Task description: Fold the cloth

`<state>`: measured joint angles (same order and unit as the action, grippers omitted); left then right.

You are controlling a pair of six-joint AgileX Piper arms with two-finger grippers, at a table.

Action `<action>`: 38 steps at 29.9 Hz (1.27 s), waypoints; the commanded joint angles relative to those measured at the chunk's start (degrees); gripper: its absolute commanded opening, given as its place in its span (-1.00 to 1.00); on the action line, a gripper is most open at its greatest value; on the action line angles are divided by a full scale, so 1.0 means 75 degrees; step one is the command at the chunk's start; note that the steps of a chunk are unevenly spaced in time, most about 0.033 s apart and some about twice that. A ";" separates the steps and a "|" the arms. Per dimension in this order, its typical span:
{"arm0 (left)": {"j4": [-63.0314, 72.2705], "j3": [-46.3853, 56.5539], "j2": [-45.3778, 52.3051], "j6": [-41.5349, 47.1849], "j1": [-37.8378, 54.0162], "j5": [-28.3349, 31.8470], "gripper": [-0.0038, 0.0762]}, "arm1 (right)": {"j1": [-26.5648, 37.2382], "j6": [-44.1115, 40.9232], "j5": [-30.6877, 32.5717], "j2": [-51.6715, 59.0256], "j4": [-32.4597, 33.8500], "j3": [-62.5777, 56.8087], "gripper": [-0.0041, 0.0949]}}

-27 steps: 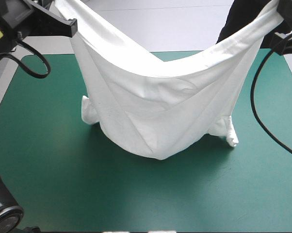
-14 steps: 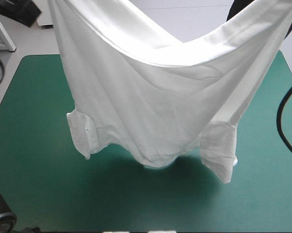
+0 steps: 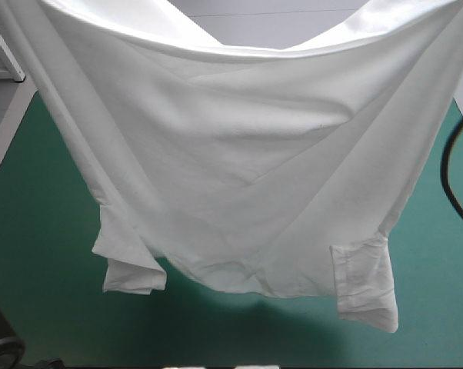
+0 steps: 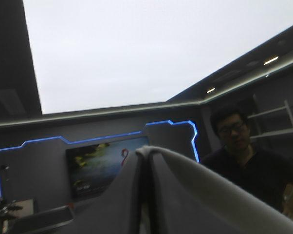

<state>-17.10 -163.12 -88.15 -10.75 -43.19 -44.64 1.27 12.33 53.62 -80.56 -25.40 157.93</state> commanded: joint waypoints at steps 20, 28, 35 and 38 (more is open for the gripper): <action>0.5283 0.0003 -0.2147 -0.0264 0.5076 0.3936 -0.96 | -0.0003 0.1095 -0.3487 -0.2320 -0.0400 -0.0257 -0.93; 0.5605 0.0003 -0.3195 -0.0821 0.4993 0.1350 -0.96 | -0.0003 0.0335 -0.0344 -0.3195 -0.0318 -0.0257 -0.93; 0.4880 0.0003 -0.4215 0.0102 0.4954 -0.1557 -0.96 | -0.0003 -0.0486 0.2304 -0.4360 -0.0227 -0.0257 -0.93; 0.4076 0.0003 -0.4573 0.0576 0.4854 -0.2418 -0.96 | -0.0003 -0.0870 0.2394 -0.4674 -0.0058 -0.0380 -0.93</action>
<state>17.32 -161.95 -124.14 -9.88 -5.99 -60.64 1.20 8.22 71.52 -117.10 -25.74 154.49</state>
